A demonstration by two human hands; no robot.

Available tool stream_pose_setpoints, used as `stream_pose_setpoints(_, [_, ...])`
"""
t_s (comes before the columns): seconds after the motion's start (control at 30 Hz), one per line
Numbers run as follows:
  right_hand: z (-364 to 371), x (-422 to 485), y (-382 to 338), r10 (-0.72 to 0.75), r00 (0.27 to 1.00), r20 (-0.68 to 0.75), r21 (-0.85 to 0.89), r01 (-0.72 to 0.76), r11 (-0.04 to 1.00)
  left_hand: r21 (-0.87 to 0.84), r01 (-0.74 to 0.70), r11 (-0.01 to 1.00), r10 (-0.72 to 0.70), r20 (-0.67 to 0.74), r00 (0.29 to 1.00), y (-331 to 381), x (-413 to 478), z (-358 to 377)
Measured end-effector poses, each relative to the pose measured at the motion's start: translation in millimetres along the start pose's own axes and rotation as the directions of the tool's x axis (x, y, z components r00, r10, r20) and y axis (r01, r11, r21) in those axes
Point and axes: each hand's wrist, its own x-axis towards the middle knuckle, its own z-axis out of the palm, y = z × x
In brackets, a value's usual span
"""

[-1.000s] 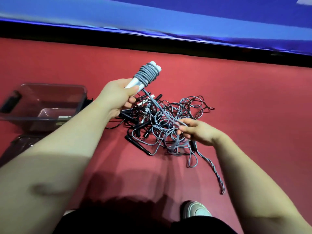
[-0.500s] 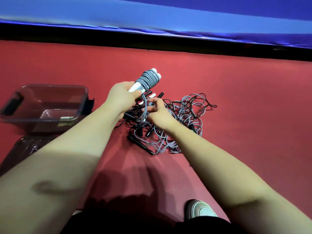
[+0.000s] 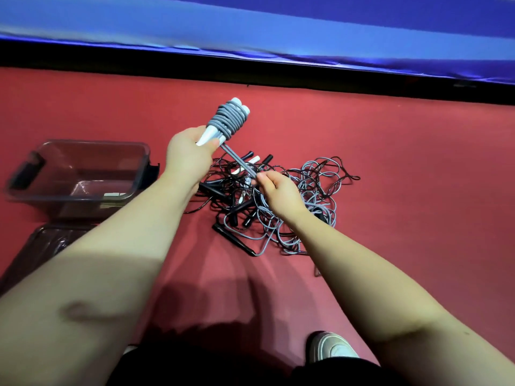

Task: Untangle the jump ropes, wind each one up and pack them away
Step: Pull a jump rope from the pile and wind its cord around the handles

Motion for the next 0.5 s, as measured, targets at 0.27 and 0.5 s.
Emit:
stream_pose_setpoints(0.27, [-28.8, -16.5, -45.1, -0.070, 0.994, 0.082, 0.014, 0.070, 0.997, 0.549, -0.254, 0.797, 0.165, 0.206, 0.965, -13.1, -2.6, -6.4])
stream_pose_setpoints(0.5, [-56.7, -6.9, -58.1, -0.261, 0.965, -0.035, -0.512, 0.207, 0.833, 0.668, -0.471, 0.576, 0.119, 0.501, 0.857, 9.7, -13.6, 14.5])
